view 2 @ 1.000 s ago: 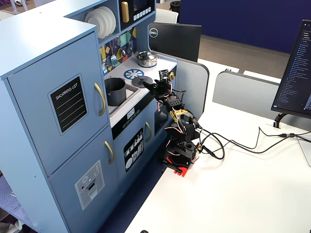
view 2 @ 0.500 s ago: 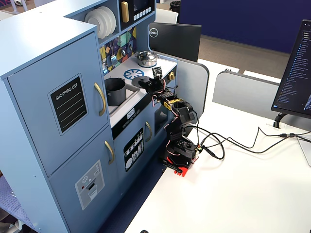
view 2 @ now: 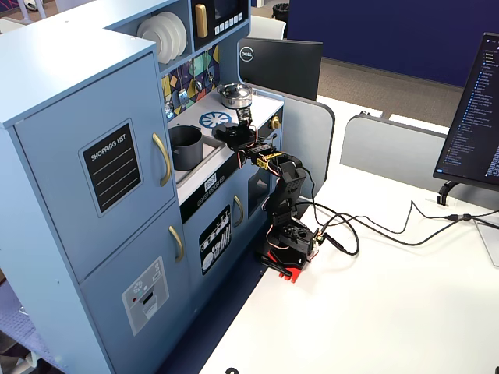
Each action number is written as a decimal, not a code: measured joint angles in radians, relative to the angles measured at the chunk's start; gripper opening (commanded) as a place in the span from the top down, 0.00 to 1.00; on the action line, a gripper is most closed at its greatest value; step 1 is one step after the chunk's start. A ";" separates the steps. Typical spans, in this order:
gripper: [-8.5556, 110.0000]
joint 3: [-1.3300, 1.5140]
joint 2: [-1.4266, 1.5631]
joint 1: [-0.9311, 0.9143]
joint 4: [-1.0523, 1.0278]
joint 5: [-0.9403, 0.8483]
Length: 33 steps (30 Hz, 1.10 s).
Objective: Pick up the lid from the counter and put it on the gray recipient
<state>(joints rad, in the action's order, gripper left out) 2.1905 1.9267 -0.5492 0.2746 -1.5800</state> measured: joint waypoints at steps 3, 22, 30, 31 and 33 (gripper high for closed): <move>0.80 -0.023 -0.026 0.000 0.002 0.002; 0.93 -0.091 -0.095 0.000 0.012 0.037; 0.93 -0.193 -0.095 0.002 -0.005 0.037; 0.93 -0.209 -0.095 0.002 -0.017 0.034; 0.93 -0.247 -0.095 0.005 -0.051 0.025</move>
<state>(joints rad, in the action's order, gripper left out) 1.9436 1.8316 -0.5446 0.2240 -1.5555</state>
